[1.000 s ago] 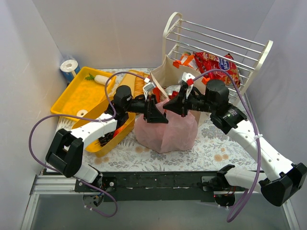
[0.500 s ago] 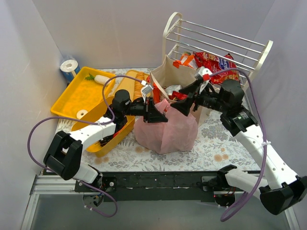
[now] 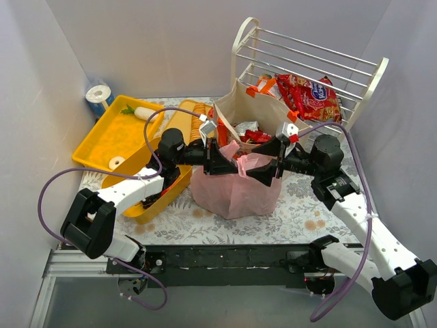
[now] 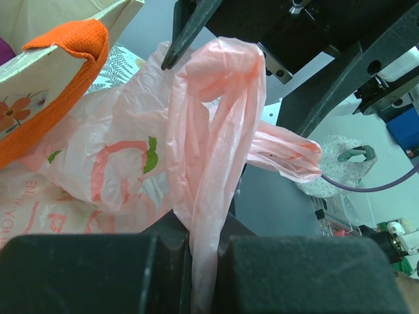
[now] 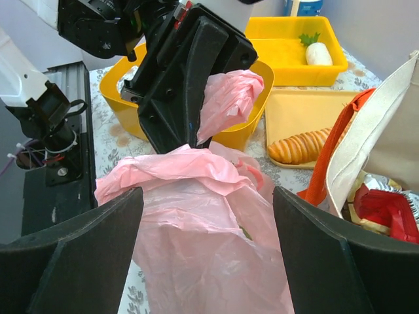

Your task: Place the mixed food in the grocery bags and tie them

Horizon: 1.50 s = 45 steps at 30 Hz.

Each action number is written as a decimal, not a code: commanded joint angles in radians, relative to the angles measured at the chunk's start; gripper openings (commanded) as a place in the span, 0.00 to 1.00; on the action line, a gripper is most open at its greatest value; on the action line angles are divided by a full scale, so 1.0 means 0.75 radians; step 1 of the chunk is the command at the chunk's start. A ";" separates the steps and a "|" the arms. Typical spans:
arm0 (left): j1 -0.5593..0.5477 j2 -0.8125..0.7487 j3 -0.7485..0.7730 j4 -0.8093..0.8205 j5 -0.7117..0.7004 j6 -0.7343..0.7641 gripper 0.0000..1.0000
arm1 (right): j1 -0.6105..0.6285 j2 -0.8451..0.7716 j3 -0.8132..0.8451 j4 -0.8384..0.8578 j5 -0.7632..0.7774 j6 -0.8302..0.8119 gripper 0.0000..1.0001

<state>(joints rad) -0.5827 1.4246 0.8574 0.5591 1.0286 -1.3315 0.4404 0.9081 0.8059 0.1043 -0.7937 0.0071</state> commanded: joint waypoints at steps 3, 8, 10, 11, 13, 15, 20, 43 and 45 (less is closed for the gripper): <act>-0.004 -0.057 -0.006 0.032 0.034 0.008 0.00 | -0.002 0.016 -0.007 0.227 -0.052 -0.073 0.87; -0.002 -0.083 0.002 -0.031 0.019 0.061 0.00 | -0.035 -0.073 0.066 0.068 -0.026 -0.136 0.89; 0.000 -0.081 0.010 -0.044 0.021 0.063 0.00 | -0.037 -0.090 0.099 -0.018 -0.022 -0.175 0.90; 0.002 -0.079 0.014 -0.044 0.029 0.059 0.00 | -0.037 -0.098 0.128 -0.093 -0.024 -0.210 0.90; 0.002 -0.077 0.012 -0.034 0.038 0.051 0.00 | -0.039 -0.104 0.136 -0.131 -0.036 -0.228 0.91; 0.004 -0.085 0.010 -0.034 0.038 0.053 0.00 | -0.039 -0.114 0.122 -0.131 -0.042 -0.232 0.91; 0.004 -0.087 0.010 -0.038 0.044 0.057 0.00 | -0.041 -0.094 0.104 -0.129 -0.063 -0.251 0.91; 0.006 -0.100 0.000 -0.034 0.021 0.063 0.00 | -0.082 -0.082 -0.062 0.153 -0.040 -0.020 0.91; 0.006 -0.091 0.000 -0.030 0.023 0.055 0.00 | -0.076 -0.078 -0.101 0.212 -0.032 0.048 0.91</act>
<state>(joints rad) -0.5816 1.3785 0.8574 0.5056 1.0428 -1.2842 0.3798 0.8444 0.7700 0.0975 -0.8146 -0.0658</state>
